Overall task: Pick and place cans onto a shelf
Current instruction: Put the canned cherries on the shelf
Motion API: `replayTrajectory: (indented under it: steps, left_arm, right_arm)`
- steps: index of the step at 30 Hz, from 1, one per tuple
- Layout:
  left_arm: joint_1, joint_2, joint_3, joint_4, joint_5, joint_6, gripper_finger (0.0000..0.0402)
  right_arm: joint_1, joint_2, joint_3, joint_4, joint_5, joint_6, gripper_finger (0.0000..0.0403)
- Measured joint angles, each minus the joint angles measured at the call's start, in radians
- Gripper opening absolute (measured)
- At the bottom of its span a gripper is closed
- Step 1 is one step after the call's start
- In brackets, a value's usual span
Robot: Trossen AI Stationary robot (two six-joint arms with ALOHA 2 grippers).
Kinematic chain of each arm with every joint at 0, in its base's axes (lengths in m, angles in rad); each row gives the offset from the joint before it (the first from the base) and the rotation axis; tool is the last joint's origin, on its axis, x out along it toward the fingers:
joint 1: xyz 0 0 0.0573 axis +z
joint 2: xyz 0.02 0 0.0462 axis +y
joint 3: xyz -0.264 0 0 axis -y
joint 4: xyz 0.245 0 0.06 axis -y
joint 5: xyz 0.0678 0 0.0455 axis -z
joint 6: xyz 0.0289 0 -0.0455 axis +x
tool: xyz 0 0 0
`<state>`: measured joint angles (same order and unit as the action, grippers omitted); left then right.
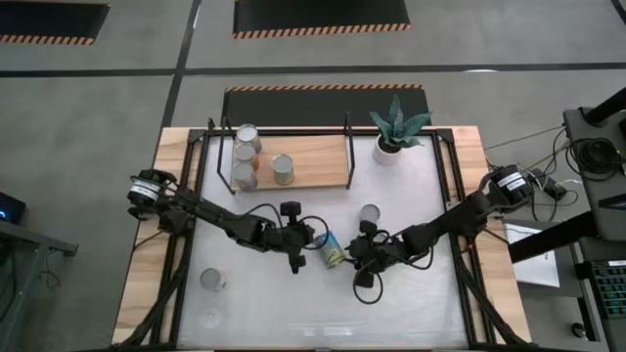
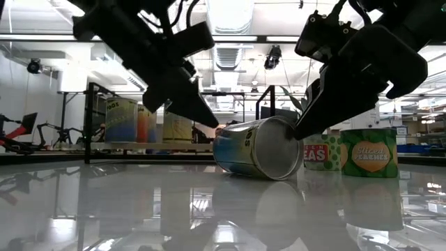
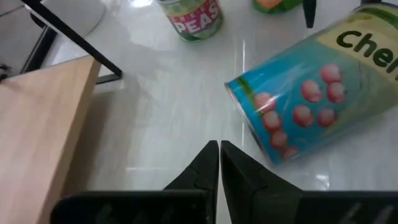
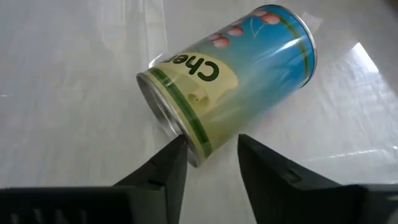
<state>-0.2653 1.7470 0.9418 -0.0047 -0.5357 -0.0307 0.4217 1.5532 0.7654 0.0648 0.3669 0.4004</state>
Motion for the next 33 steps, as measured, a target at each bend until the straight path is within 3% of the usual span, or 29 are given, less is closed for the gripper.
replayTrajectory:
  steps: [7,20,26,33]
  left_arm:
    - [0.002,0.0,-0.093,0.178,0.065,-0.03,0.0]
    - [0.0,0.0,-0.13,0.199,0.109,-0.123,0.0]
    - [-0.001,0.0,-0.12,0.131,0.194,-0.206,0.0]
    - [-0.015,-0.009,-0.118,-0.089,0.298,-0.315,0.0]
  right_arm:
    - [0.0,0.0,0.0,0.0,0.0,0.0,0.0092]
    - [-0.005,-0.012,-0.001,0.064,-0.001,-0.023,0.0042]
    - [-0.057,-0.064,0.002,0.201,-0.001,-0.123,0.0038]
    - [-0.151,-0.064,0.054,0.203,-0.013,-0.193,0.0038]
